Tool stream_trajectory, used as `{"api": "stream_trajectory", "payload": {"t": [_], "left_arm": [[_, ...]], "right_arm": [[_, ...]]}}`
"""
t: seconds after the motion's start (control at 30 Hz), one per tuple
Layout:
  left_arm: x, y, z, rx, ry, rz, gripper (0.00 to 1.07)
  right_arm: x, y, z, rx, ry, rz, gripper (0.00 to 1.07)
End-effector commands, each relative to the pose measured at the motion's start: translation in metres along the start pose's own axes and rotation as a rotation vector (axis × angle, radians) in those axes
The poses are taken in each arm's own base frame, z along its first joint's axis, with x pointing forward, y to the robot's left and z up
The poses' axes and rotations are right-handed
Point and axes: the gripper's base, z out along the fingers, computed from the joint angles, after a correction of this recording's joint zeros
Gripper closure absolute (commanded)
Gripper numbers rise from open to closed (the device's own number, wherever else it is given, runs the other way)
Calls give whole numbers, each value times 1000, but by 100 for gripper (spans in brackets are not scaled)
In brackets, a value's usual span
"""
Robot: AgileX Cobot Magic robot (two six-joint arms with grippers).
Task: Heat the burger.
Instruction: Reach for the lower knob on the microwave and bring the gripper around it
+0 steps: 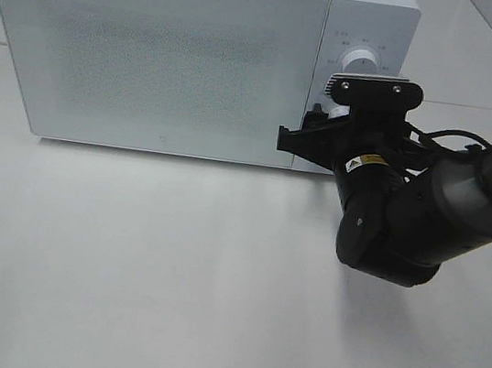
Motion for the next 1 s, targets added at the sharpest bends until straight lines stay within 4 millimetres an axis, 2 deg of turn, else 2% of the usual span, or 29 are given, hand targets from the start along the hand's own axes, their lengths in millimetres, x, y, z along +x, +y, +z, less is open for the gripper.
{"api": "stream_trajectory", "payload": {"t": [0.03, 0.3, 0.33, 0.37, 0.4, 0.43, 0.47, 0.5, 0.53, 0.57, 0.6, 0.63, 0.83, 1.0], "left_arm": [[1, -1, -2, 5, -28, -10, 6], [1, -1, -2, 5, -28, -10, 6], [1, -1, -2, 5, -28, -10, 6], [1, -1, -2, 5, -28, -10, 6], [1, -1, -2, 5, -28, -10, 6], [1, -1, -2, 5, -28, -10, 6], [1, -1, -2, 5, -28, -10, 6], [1, -1, -2, 5, -28, -10, 6], [1, -1, -2, 5, -28, -10, 6], [1, -1, -2, 5, -28, -10, 6], [1, -1, -2, 5, -28, -10, 6], [1, -1, -2, 5, -28, -10, 6], [1, -1, -2, 5, -28, -10, 6], [1, -1, -2, 5, -28, -10, 6]], "right_arm": [[-4, 3, 3, -17, -5, 13, 42], [-3, 3, 3, -22, 0, 11, 49], [-3, 3, 3, -22, -1, 11, 56], [-3, 3, 3, -22, 0, 11, 68], [-3, 3, 3, -22, 0, 11, 68], [-3, 3, 3, -23, 2, 11, 75], [-3, 3, 3, -23, 2, 11, 75], [-3, 4, 3, -26, 7, 10, 88], [-3, 4, 3, -28, 7, 9, 94], [-3, 4, 3, -28, 7, 9, 94], [-2, 4, 3, -28, 9, 9, 103], [-2, 4, 3, -28, 9, 9, 107], [-2, 4, 3, -28, 10, 10, 107], [-4, 5, 3, -40, -14, 92, 107]]}}
